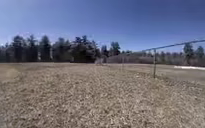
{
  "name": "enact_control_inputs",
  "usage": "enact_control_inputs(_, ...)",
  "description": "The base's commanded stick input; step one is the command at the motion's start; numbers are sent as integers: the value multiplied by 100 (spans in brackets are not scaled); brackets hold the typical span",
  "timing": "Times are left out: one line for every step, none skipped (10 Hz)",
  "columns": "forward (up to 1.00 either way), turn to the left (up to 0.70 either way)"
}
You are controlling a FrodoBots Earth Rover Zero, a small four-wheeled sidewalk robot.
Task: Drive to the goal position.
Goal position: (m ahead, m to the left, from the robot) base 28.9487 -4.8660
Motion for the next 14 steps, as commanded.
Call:
enact_control_inputs(70, 0)
enact_control_inputs(70, 0)
enact_control_inputs(70, 0)
enact_control_inputs(70, 0)
enact_control_inputs(70, 0)
enact_control_inputs(70, 0)
enact_control_inputs(70, 0)
enact_control_inputs(70, 0)
enact_control_inputs(70, 0)
enact_control_inputs(70, 0)
enact_control_inputs(70, 0)
enact_control_inputs(70, 0)
enact_control_inputs(70, 0)
enact_control_inputs(70, 0)
